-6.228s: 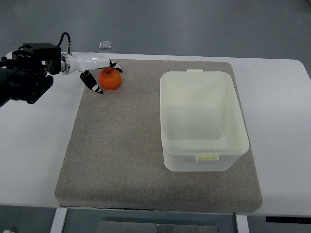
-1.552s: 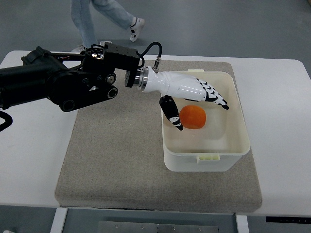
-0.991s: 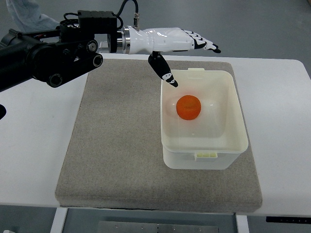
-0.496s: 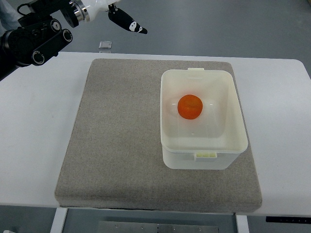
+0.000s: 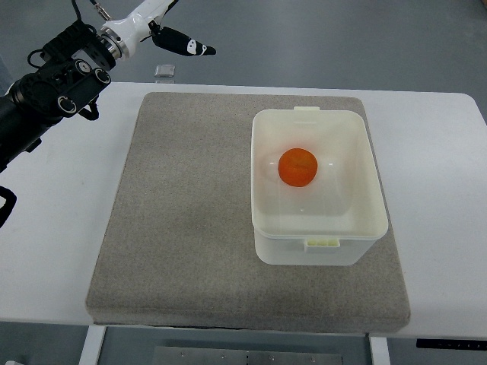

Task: Put orange in box with left hand

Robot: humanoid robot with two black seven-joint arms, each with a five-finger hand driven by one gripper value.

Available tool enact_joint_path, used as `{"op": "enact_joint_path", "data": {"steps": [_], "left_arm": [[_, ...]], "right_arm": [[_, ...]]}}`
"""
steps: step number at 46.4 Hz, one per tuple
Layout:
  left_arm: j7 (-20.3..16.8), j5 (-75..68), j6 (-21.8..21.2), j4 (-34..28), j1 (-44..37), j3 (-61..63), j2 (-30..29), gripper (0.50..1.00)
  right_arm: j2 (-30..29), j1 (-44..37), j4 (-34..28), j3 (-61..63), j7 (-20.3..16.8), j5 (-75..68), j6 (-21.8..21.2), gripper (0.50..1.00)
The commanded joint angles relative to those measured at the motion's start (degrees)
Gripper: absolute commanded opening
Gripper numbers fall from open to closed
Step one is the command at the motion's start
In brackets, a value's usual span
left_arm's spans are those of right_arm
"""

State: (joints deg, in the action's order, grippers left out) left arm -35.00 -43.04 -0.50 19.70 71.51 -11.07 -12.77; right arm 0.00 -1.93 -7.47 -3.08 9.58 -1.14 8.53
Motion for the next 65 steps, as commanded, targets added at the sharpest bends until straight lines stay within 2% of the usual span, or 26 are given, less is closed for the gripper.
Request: {"op": "enact_joint_path", "data": {"steps": [1,11,20,28,30,36,40,49,58,65], "left_arm": [[0.0,6.0,1.6,-1.3,-0.6,0.1,0.3,0.973],[0.0,18.9,4.9,-5.4,-1.7,0.3,1.9,0.969],[6.8,26.9,5.2,-6.0,-2.9,0.0,3.2,0.943],[10.3,35.6,5.3,-5.4,-4.3,-0.2,4.2,0.943],[10.3,38.0,5.7,-5.3,-4.5,-0.3,4.6,0.943],[9.9,46.0,11.8,-5.6,-6.4,-3.1,5.0,0.941],[9.6,47.3,13.7,-5.8,-7.0,-5.3,5.1,0.941],[8.4,47.9,15.2,-6.0,-8.9,-9.0,5.2,0.941],[8.4,47.9,14.7,-6.1,-11.2,-16.2,5.7,0.943],[8.4,48.0,14.0,-6.6,-11.3,-17.2,6.1,0.943]], "right_arm": [[0.0,0.0,0.0,0.0,0.0,0.0,0.0,0.926],[0.0,0.0,0.0,0.0,0.0,0.0,0.0,0.926],[0.0,0.0,0.0,0.0,0.0,0.0,0.0,0.926],[0.0,0.0,0.0,0.0,0.0,0.0,0.0,0.926],[0.0,0.0,0.0,0.0,0.0,0.0,0.0,0.926],[0.0,0.0,0.0,0.0,0.0,0.0,0.0,0.926],[0.0,0.0,0.0,0.0,0.0,0.0,0.0,0.926],[0.0,0.0,0.0,0.0,0.0,0.0,0.0,0.926],[0.0,0.0,0.0,0.0,0.0,0.0,0.0,0.926],[0.0,0.0,0.0,0.0,0.0,0.0,0.0,0.926]]}}
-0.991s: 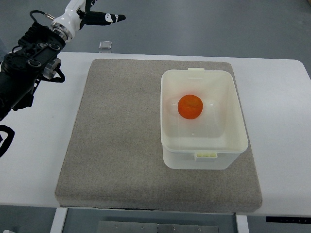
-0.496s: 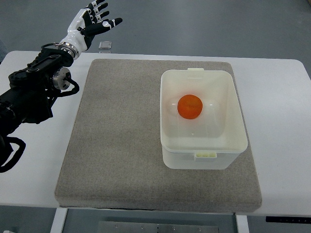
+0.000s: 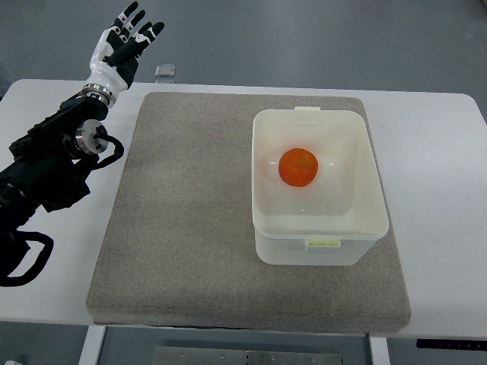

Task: Put orange in box with left hand

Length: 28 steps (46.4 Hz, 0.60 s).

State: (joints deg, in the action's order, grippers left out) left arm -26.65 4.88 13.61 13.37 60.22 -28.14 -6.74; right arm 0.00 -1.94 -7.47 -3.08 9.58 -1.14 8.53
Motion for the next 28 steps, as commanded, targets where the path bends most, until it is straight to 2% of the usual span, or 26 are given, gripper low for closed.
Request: {"op": "enact_joint_path", "data": {"steps": [1,16,18,20,24,28], "left_arm": [[0.0,0.0,-0.2,-0.3,0.0,-0.2,0.1,0.943],[0.0,0.5,0.7,-0.3,-2.0,-3.8,1.5,0.943],[0.1,0.4,-0.3,-0.4,-2.0,-3.7,1.7,0.936],[0.5,0.4,-2.2,-0.5,-2.0,-3.7,2.2,0.907],[0.9,0.0,-6.4,-0.5,-2.0,-3.5,2.6,0.906],[1.3,0.0,-6.5,-0.5,-2.0,-3.4,2.6,0.913]], "right_arm": [[0.0,0.0,0.0,0.0,0.0,0.0,0.0,0.926],[0.0,0.0,0.0,0.0,0.0,0.0,0.0,0.926],[0.0,0.0,0.0,0.0,0.0,0.0,0.0,0.926],[0.0,0.0,0.0,0.0,0.0,0.0,0.0,0.926],[0.0,0.0,0.0,0.0,0.0,0.0,0.0,0.926],[0.0,0.0,0.0,0.0,0.0,0.0,0.0,0.926]]}}
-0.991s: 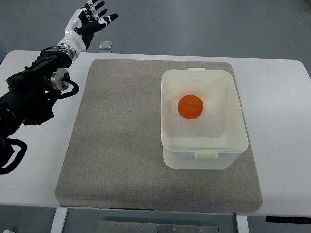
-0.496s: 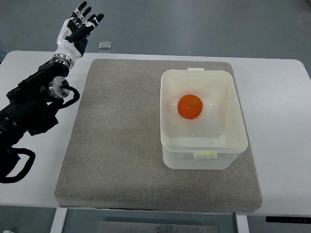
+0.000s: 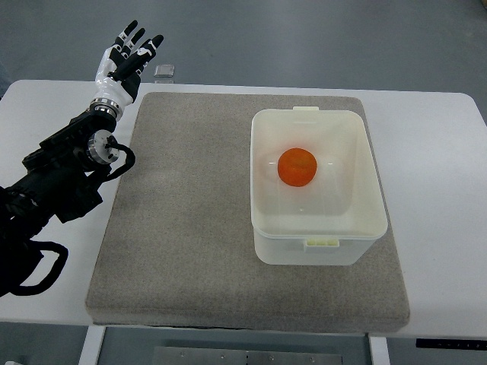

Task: Put orange in box with left hand

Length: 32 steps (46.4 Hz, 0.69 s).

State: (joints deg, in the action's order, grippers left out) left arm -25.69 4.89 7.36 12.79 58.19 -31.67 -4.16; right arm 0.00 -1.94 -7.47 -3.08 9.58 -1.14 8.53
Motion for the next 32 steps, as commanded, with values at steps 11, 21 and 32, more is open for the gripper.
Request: {"op": "enact_joint_path", "data": {"steps": [11,21,32], "left_arm": [[1.3,1.1,1.6,0.1,0.1,-1.0,-0.4,0.917],[1.3,3.0,3.4,-0.2,0.0,-3.8,-0.4,0.919],[1.3,2.9,3.1,-1.0,0.7,-3.2,0.2,0.941]], "right_arm": [[0.0,0.0,0.0,0.0,0.0,0.0,0.0,0.926],[0.0,0.0,0.0,0.0,0.0,0.0,0.0,0.926],[0.0,0.0,0.0,0.0,0.0,0.0,0.0,0.926]]}}
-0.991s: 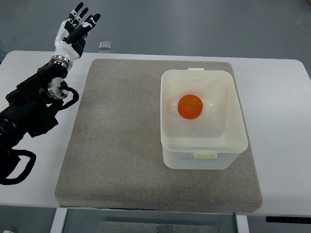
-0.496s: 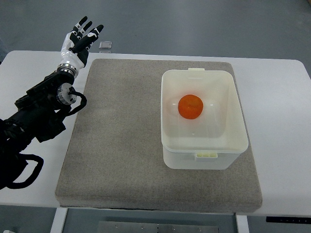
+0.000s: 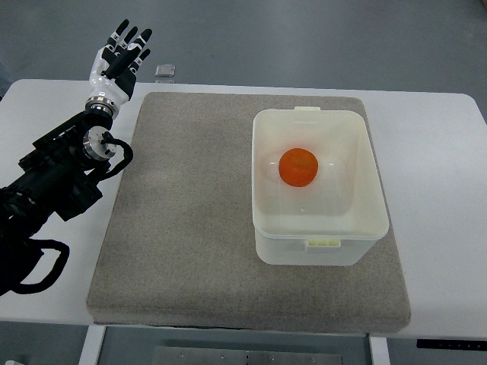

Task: Put orange in box with left hand

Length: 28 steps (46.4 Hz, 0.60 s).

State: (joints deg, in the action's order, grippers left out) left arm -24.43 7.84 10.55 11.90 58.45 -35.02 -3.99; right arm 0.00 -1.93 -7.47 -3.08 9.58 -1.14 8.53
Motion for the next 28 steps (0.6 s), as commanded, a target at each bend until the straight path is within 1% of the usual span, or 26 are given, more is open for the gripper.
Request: {"op": "enact_joint_path", "data": {"steps": [1,10,14,28], "left_arm": [[0.1,0.0,-0.2,-0.1,0.5,0.2,0.0,0.941],[0.2,-0.5,-0.5,-0.8,1.2,0.3,-0.4,0.941],[0.2,-0.5,-0.5,-0.9,1.3,0.3,-0.6,0.958],[0.2,-0.9,-0.5,-0.9,1.5,0.4,-2.2,0.973]], "right_arm": [[0.0,0.0,0.0,0.0,0.0,0.0,0.0,0.926],[0.0,0.0,0.0,0.0,0.0,0.0,0.0,0.926],[0.0,0.0,0.0,0.0,0.0,0.0,0.0,0.926],[0.0,0.0,0.0,0.1,0.0,0.0,0.0,0.926]]}}
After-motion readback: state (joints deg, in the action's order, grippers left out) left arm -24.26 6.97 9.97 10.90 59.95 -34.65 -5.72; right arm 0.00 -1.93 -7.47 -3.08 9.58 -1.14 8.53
